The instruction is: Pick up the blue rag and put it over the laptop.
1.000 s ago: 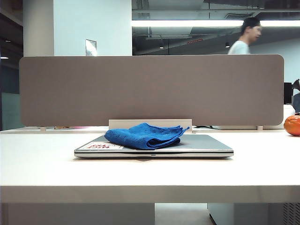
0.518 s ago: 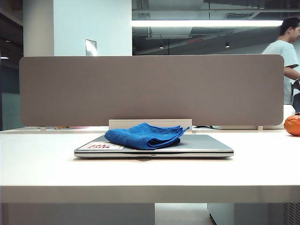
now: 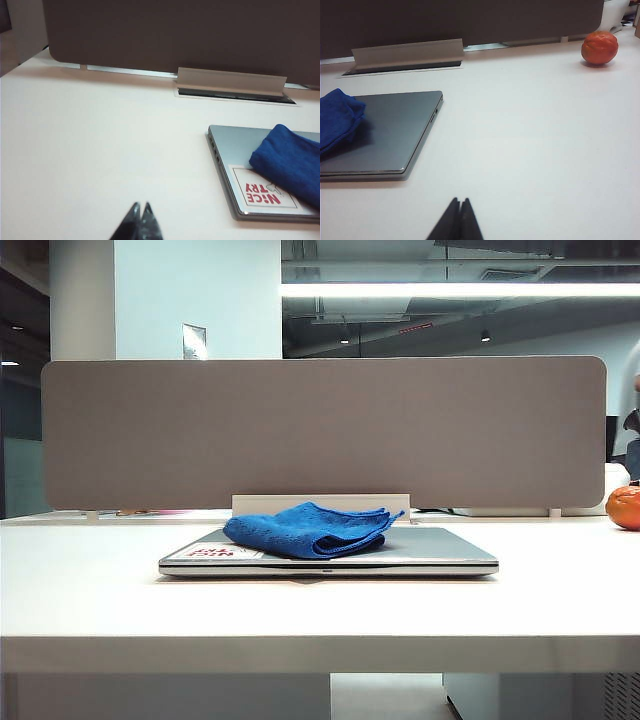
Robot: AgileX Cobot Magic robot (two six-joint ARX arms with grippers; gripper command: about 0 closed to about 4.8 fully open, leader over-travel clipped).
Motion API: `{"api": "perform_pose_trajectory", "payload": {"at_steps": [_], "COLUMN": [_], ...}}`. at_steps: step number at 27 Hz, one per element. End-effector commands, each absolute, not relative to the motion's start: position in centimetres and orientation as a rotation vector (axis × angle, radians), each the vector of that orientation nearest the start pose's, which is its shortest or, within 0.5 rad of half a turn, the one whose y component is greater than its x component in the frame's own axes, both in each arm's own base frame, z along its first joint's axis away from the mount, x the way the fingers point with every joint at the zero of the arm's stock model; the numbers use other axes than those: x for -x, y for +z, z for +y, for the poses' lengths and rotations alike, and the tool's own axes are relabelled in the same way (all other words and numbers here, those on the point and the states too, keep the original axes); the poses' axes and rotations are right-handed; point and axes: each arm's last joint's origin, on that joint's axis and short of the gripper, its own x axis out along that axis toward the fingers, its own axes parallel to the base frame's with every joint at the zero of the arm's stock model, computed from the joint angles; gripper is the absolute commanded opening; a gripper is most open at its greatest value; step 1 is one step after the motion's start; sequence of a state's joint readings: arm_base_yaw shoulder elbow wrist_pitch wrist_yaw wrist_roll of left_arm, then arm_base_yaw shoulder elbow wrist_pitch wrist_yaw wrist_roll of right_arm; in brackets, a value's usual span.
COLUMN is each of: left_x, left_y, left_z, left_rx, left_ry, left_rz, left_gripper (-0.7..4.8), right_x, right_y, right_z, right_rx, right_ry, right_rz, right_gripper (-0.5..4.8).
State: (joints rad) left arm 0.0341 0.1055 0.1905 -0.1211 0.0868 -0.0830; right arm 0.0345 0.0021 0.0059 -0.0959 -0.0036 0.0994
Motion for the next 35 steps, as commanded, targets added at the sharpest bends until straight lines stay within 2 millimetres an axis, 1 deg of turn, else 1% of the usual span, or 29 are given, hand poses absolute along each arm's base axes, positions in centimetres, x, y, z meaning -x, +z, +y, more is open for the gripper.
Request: {"api": "perform_pose_trajectory", "payload": {"at_steps": [1, 3, 5, 11, 35], "left_x": [-9.4, -9.5, -9.5, -9.7, -9.7], "left_y": [20.3, 19.0, 18.3, 17.2, 17.2], "left_z": [0.1, 0.0, 0.0, 0.0, 0.0], "left_rx": [0.08, 0.085, 0.094, 0.102, 0.101], "left_ry": [-0.059, -0.066, -0.073, -0.086, -0.085], "left_rz": [-0.039, -0.09, -0.093, -0.064, -0.06], "left_gripper": [-0.06, -0.06, -0.06, -0.06, -0.06], "right_x": [-9.7, -9.7, -9.7, -9.7, -9.7], "right_y": [15.6, 15.6, 15.6, 15.6, 15.6], "right_z": [0.3, 0.3, 0.3, 0.3, 0.3], "right_rx": [-0.096, -0.096, -0.096, -0.096, -0.096], "right_ry": [0.032, 0.032, 0.032, 0.032, 0.031], "right_rz": [0.084, 0.084, 0.083, 0.084, 0.084], "right_gripper": [-0.05, -0.05, -0.05, -0.05, -0.05]}}
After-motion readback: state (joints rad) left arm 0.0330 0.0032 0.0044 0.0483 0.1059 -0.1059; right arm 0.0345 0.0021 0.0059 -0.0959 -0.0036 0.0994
